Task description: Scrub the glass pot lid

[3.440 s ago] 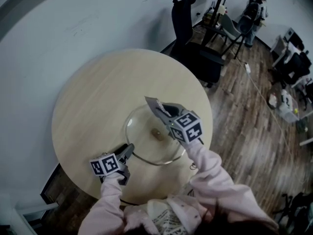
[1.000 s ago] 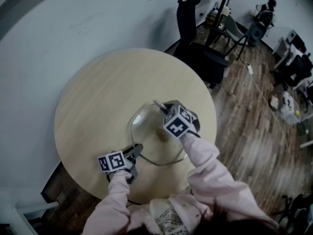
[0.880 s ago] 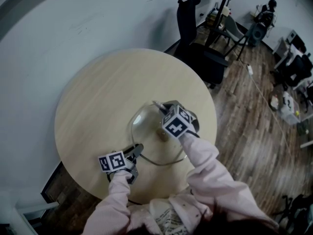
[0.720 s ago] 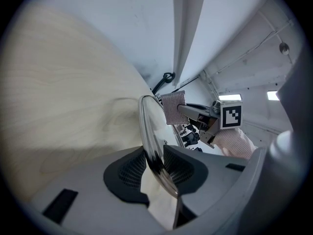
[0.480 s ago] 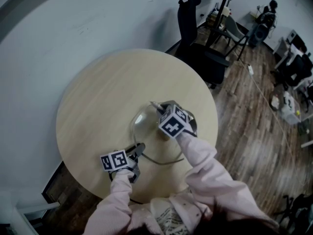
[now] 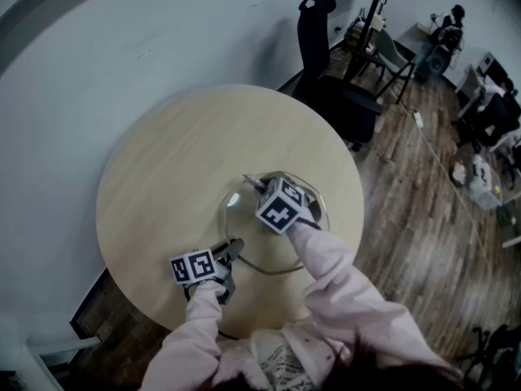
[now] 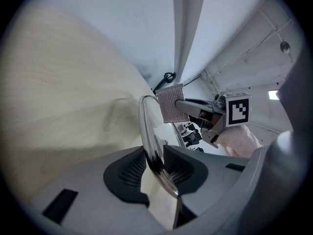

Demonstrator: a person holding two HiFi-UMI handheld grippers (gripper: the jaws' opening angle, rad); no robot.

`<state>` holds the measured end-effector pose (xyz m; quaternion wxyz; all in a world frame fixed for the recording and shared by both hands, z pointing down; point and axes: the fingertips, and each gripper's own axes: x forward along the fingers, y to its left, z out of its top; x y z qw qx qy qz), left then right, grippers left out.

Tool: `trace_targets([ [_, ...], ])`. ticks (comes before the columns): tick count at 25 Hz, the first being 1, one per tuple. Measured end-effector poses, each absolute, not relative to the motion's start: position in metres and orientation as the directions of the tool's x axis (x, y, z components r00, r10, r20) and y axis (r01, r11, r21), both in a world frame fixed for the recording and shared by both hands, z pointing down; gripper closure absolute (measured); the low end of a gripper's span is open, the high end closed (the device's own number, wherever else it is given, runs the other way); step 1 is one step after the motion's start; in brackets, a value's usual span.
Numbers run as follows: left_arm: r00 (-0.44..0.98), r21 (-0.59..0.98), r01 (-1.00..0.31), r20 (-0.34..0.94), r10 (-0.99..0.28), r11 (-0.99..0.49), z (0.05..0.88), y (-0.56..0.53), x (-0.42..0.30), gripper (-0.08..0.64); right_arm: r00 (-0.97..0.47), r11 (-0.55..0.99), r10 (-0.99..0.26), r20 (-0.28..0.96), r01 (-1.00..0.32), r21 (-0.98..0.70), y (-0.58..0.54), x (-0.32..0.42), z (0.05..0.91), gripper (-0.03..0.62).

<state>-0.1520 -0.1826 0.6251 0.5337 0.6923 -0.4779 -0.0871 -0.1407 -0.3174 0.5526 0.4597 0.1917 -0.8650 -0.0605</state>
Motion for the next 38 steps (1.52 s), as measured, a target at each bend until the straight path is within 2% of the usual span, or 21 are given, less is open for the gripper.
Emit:
trace_targets([
  [25,0.528,0.823,-0.567,0.393,-0.753,0.032,0.625,-0.182,-0.153,0.442,-0.549,0.950,-0.308,0.777,-0.225,0.217,-0.283,-0.178,0.552,0.520],
  [38,0.523,0.826,-0.563,0.391,-0.757,0.038,0.625,-0.182,-0.155,0.445,-0.548,0.928,-0.364,0.753,-0.285,0.241,-0.301,-0.153,0.536,0.518],
])
